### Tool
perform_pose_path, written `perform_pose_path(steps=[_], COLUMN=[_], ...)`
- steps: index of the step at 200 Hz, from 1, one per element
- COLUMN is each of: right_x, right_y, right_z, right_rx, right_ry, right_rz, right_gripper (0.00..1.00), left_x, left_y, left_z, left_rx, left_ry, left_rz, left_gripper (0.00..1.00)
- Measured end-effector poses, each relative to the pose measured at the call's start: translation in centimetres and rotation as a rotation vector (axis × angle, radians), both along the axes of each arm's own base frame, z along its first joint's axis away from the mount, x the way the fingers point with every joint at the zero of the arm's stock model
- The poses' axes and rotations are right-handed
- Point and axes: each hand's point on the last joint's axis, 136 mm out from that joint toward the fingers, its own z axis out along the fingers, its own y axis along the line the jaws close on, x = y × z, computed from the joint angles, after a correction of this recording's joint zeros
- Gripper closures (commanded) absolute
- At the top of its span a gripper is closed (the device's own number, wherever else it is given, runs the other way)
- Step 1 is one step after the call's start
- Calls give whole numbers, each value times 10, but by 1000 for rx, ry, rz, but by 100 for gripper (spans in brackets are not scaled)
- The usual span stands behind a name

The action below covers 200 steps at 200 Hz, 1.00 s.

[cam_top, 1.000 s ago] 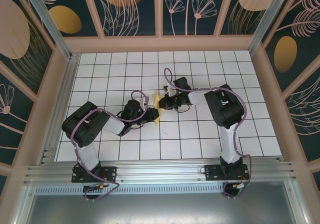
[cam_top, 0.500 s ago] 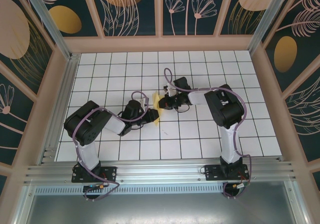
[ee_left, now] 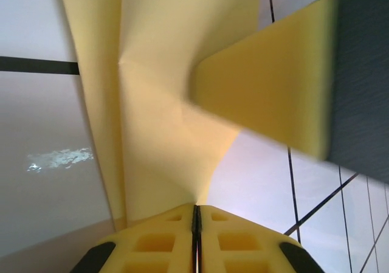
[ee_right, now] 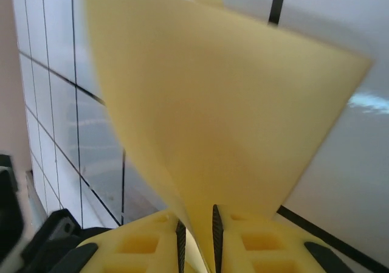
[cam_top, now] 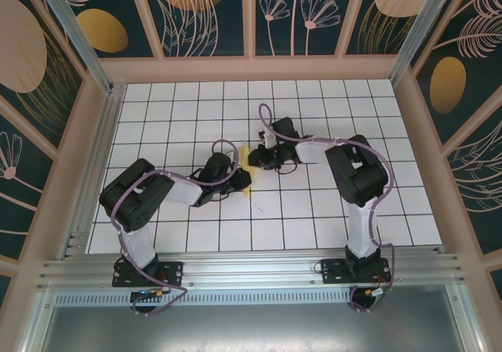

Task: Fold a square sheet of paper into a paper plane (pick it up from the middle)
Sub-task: Fold the wing for the fifth time at the center of the table.

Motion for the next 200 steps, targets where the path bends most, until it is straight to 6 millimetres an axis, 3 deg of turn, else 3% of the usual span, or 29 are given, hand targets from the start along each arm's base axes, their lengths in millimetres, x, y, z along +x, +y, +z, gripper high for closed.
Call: perform_pose_path(steps=[21,45,95,138,154,200], right_x=[9,13,-1,-4,-6,-4], right_y=[-7,-13,-1,2,2,5], right_z=[22,31,18,-13,-23,-23], right_rx=[-22,-50,-94,-122,-129,-123], right_ry=[-64,-107,-99,-36,-15,-12], right_rz=[-59,-92,-64,-45,-40,-35], right_gripper=[80,85,95,98,98,99], left_x=[1,1,3,4,4,4], left_y=[0,0,0,0,0,1], left_z=[-1,-1,-2,-2,-2,1], left_rx=[11,21,31,29,28,24], left_ry=[10,14,19,24,26,36], left_rz=[3,8,19,25,26,32], left_gripper=[93,95,99,100,98,89])
